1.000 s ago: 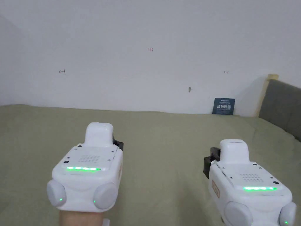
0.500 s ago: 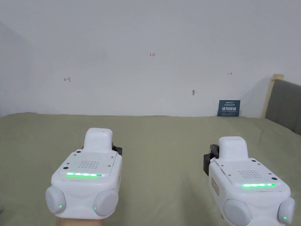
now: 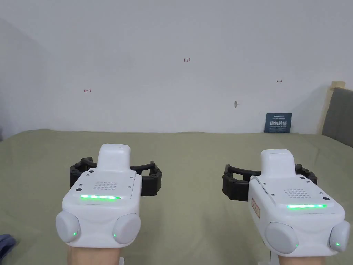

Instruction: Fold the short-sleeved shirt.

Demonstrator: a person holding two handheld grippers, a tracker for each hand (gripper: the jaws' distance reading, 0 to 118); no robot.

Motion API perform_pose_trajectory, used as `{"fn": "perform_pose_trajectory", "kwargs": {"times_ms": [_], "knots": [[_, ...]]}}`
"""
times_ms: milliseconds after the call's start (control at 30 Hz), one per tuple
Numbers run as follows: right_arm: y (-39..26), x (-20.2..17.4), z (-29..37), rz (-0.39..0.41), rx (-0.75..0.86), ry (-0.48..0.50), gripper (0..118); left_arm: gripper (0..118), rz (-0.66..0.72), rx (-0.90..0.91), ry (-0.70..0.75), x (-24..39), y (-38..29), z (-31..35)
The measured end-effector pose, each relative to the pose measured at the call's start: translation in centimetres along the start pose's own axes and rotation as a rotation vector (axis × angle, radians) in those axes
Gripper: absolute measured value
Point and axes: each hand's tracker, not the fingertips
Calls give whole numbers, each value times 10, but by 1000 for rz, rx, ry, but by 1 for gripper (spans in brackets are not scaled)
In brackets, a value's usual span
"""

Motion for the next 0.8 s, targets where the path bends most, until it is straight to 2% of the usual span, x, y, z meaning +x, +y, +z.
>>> {"fn": "perform_pose_trajectory", "kwargs": {"times_ms": [100,167,267,400,800], "knots": [[2,0,-2,-5,1,4,118,118,-58,10,-15,1,3,-1],[3,-1,2,-8,2,14,118,118,-58,-69,-133,-2,9,0],[6,-1,4,5,19,21,118,118,19,-141,-79,-2,20,2],[8,-2,6,-2,13,26,118,118,-57,-75,-62,7,20,9],[9,-5,7,0,4,22,118,118,-6,-212,-78,4,26,-2]]}}
